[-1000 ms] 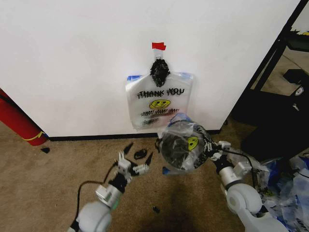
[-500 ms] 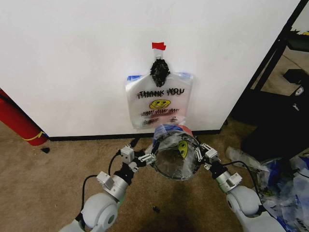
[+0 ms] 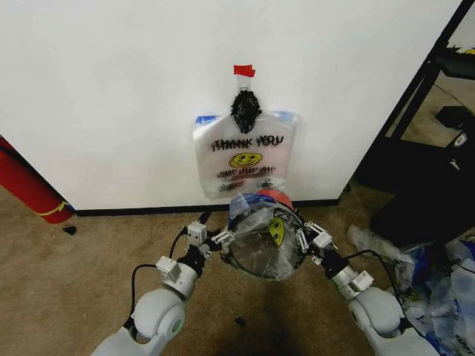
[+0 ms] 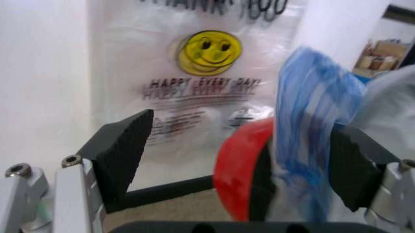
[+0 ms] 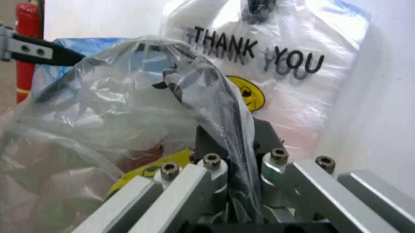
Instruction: Pick up the garbage bag from the wall and place it over the trash bin.
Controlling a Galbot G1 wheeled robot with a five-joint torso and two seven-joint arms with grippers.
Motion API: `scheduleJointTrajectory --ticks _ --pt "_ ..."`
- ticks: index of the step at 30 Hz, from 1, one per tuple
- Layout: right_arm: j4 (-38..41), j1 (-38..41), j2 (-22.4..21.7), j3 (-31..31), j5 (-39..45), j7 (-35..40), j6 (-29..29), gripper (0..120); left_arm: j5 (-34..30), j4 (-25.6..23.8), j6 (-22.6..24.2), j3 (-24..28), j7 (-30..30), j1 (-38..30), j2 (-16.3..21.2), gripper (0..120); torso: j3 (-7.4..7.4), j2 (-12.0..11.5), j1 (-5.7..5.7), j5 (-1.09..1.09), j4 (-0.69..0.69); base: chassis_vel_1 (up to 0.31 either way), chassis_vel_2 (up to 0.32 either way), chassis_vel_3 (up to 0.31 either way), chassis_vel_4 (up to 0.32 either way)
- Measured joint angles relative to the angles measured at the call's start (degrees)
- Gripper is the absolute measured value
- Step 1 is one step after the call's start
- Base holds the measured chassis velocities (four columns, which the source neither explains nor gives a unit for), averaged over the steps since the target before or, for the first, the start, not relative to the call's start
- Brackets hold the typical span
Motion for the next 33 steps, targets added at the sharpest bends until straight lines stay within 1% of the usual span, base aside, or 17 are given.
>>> scheduleJointTrajectory --ticks 5,8,12,13,16,19,20,22,24,27,28,30,33 --pt "-0.08 -0.19 -0.44 0.87 -0.25 -1.19 1.01 1 1.47 0.72 0.29 -0.50 -0.43 -0.64 1.14 87 0.00 0.00 0.00 0.00 0.00 0.000 0.000 0.000 0.000" --pt "-0.20 0.04 -0.80 1.54 -0.21 -2.83 1.81 1 2.98 3.34 0.02 -0.51 0.11 -2.50 2.32 89 0.00 0.00 0.00 -0.01 0.00 0.000 0.000 0.000 0.000" --pt "-0.68 0.80 -1.49 1.76 3.35 -7.42 2.43 1 3.76 9.75 -2.44 -0.59 4.83 -6.11 4.74 92 0.00 0.00 0.00 -0.02 -0.03 0.000 0.000 0.000 0.000" --pt "-0.68 0.80 -1.49 1.76 3.35 -7.42 2.43 1 3.76 9.75 -2.44 -0.59 4.83 -6.11 4.74 92 0.00 0.00 0.00 -0.02 -0.03 0.000 0.000 0.000 0.000" --pt "-1.28 1.59 -2.14 0.64 9.58 -13.03 0.93 1 3.15 12.84 -5.03 -1.33 8.96 -7.68 6.09 97 0.00 0.00 0.00 -0.01 0.03 0.000 0.000 0.000 0.000" --pt "-2.21 1.47 -2.36 0.01 13.87 -16.70 -0.59 1 1.40 13.31 -6.61 -1.54 11.30 -8.75 6.46 97 0.00 0.00 0.00 -0.01 0.00 0.000 0.000 0.000 0.000" --pt "-2.21 1.47 -2.36 0.01 13.87 -16.70 -0.59 1 1.40 13.31 -6.61 -1.54 11.30 -8.75 6.46 97 0.00 0.00 0.00 -0.01 0.00 0.000 0.000 0.000 0.000" --pt "-3.15 1.33 -2.34 -0.49 16.83 -17.55 -1.77 1 -0.18 13.19 -8.40 -1.62 13.79 -8.75 6.39 98 -0.01 0.00 0.00 -0.01 -0.01 0.000 0.000 0.000 0.000" --pt "-3.46 1.12 -2.26 -1.07 19.68 -17.34 -3.14 1 -0.79 13.26 -10.17 -1.82 16.83 -8.25 6.28 98 -0.01 0.00 0.00 -0.01 -0.02 0.000 0.000 0.000 0.000" --pt "-3.23 0.16 -1.86 -2.28 26.29 -12.96 -6.82 1 -1.24 14.33 -13.87 -2.61 25.58 -7.27 6.08 99 -0.01 0.00 0.00 -0.01 0.02 0.000 0.000 0.000 0.000" --pt "-3.23 0.16 -1.86 -2.28 26.29 -12.96 -6.82 1 -1.24 14.33 -13.87 -2.61 25.58 -7.27 6.08 99 -0.01 0.00 0.00 -0.01 0.02 0.000 0.000 0.000 0.000" --pt "-2.86 -0.48 -1.41 -2.72 29.82 -9.01 -8.32 1 -1.12 14.75 -15.30 -3.41 30.18 -6.81 6.01 100 -0.01 0.00 0.00 -0.04 -0.04 0.000 0.000 0.000 0.000" --pt "-2.78 -0.54 -0.63 -3.84 33.77 -3.30 -10.08 1 1.01 14.73 -16.12 -5.58 31.89 -5.29 5.52 100 -0.01 0.00 0.00 0.01 0.00 0.000 0.000 0.000 0.000"
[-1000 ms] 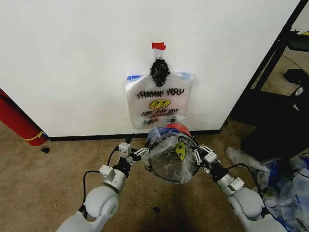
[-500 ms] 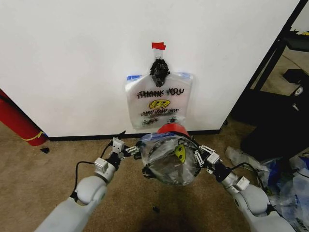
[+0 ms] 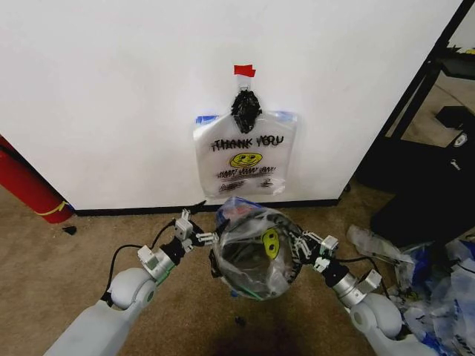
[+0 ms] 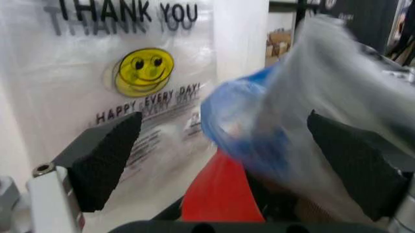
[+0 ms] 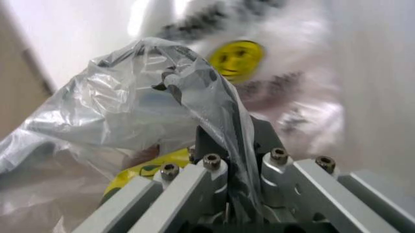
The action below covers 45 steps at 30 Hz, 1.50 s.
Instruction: Pick up the garbage bag from the wall and place it over the trash bin.
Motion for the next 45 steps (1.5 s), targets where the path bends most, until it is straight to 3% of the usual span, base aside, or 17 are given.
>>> scheduleJointTrajectory --ticks 3,12,16,21,23,32,38,39,44,45 --pt "0.09 -0.09 0.65 -0.18 1.62 2.99 -0.72 1 0.91 -0.11 0.02 -0.66 -1.89 0.53 -0.44 100 0.00 0.00 0.00 -0.02 0.02 0.000 0.000 0.000 0.000" --pt "0.58 0.07 2.33 -1.44 3.92 7.92 -2.38 1 0.05 -4.13 3.35 -2.75 -16.71 2.83 -2.07 100 0.00 0.00 0.00 -0.02 0.00 0.000 0.000 0.000 0.000" --pt "-0.58 0.76 3.58 -2.13 0.39 9.62 -0.46 1 -1.24 -15.49 9.18 -1.84 -27.95 6.76 -3.43 100 0.00 0.00 0.00 0.00 0.00 0.000 0.000 0.000 0.000" --pt "-3.06 1.95 5.38 -3.39 -4.35 9.64 2.66 1 -4.30 -25.56 14.45 2.56 -30.95 11.58 -6.00 94 0.00 0.00 -0.01 0.00 -0.01 0.000 0.000 0.000 0.000" --pt "-4.11 3.09 6.79 -4.60 -6.74 9.24 4.01 1 -4.86 -27.64 16.91 7.25 -31.55 13.55 -8.06 83 0.00 0.00 -0.01 -0.01 0.00 0.000 0.000 0.000 0.000" --pt "-5.57 5.82 9.10 -6.41 -10.14 7.28 5.54 1 -2.72 -27.43 22.85 13.98 -35.54 13.24 -10.07 55 0.00 0.00 -0.01 -0.01 0.00 0.000 0.000 0.000 0.000" --pt "-5.60 7.04 7.97 -7.73 -11.37 6.89 5.18 1 -5.62 -28.88 32.68 14.88 -45.01 8.00 -6.41 28 0.01 0.00 0.00 -0.02 -0.01 0.000 0.000 0.000 0.000" --pt "-5.60 7.04 7.97 -7.73 -11.37 6.89 5.18 1 -5.62 -28.88 32.68 14.88 -45.01 8.00 -6.41 28 0.01 0.00 0.00 -0.02 -0.01 0.000 0.000 0.000 0.000" --pt "-5.07 7.52 8.04 -9.28 -11.85 7.27 4.27 1 -10.50 -30.34 43.77 16.45 -54.68 3.31 -4.40 7 0.01 0.00 0.00 -0.02 0.00 0.000 0.000 0.000 0.000" --pt "-5.07 7.52 8.04 -9.28 -11.85 7.27 4.27 1 -10.50 -30.34 43.77 16.45 -54.68 3.31 -4.40 7 0.01 0.00 0.00 -0.02 0.00 0.000 0.000 0.000 0.000"
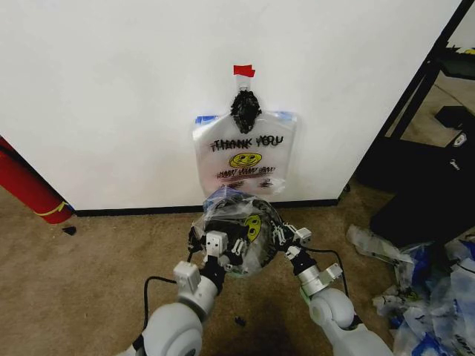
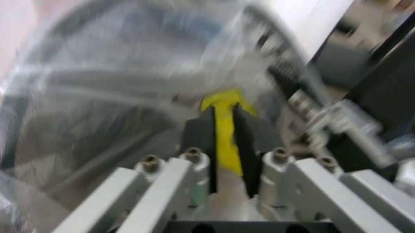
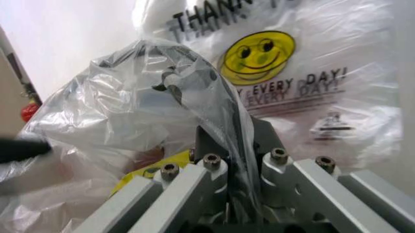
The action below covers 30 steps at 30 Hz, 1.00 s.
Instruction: Pick up the garbage bag from the wall and place it over the trash bin.
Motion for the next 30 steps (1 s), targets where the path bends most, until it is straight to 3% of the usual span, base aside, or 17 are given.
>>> scheduleJointTrajectory --ticks 2,13,24,30 --pt "0.18 0.12 0.26 -0.40 -0.45 0.09 -0.07 1 -2.08 -0.05 3.32 1.03 -3.83 -1.98 0.65 0 0.00 0.00 0.00 0.00 -0.01 0.000 0.000 0.000 0.000" --pt "0.84 -0.46 2.21 -1.82 -3.48 0.33 0.85 1 -3.17 3.30 10.11 3.53 -10.41 -8.16 0.61 0 0.00 0.00 0.00 0.00 0.00 0.000 0.000 0.000 0.000" --pt "1.41 -1.36 3.07 -3.59 -5.32 -0.94 2.43 1 -4.27 7.61 11.55 3.61 -11.88 -10.11 -0.49 0 0.00 0.00 0.00 0.00 0.00 0.000 0.000 0.000 0.000" --pt "2.05 -2.02 2.95 -5.05 -5.34 -1.62 2.86 1 -1.47 10.83 10.76 2.71 -11.82 -10.44 -0.73 0 -0.01 0.00 0.00 0.00 0.00 0.000 0.000 0.000 0.000"
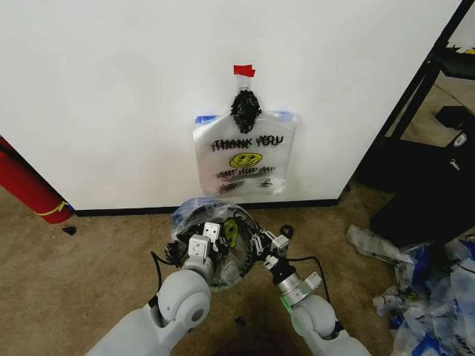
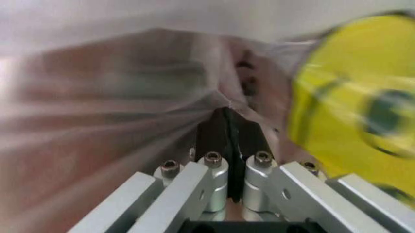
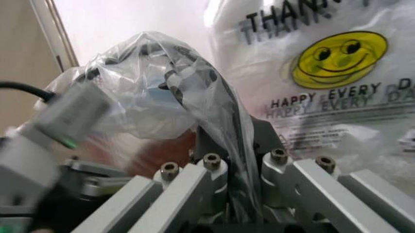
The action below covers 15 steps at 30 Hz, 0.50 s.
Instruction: Pick up the garbage bag from the wall and place it over the trash bin.
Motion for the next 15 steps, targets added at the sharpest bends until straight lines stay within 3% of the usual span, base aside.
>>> scheduleJointTrajectory --ticks 8,15 --pt "0.92 -0.76 -0.54 -0.68 3.00 0.00 -0.20 1 5.38 2.07 -1.21 -0.90 0.47 1.03 -0.02 0 0.00 0.00 0.00 0.00 -0.01 0.000 0.000 0.000 0.000" --pt "0.82 -0.51 -0.90 -0.61 5.27 0.74 -0.73 1 9.18 0.31 -1.89 -1.46 3.12 3.71 1.01 0 0.00 0.00 0.00 0.00 0.00 0.000 0.000 0.000 0.000"
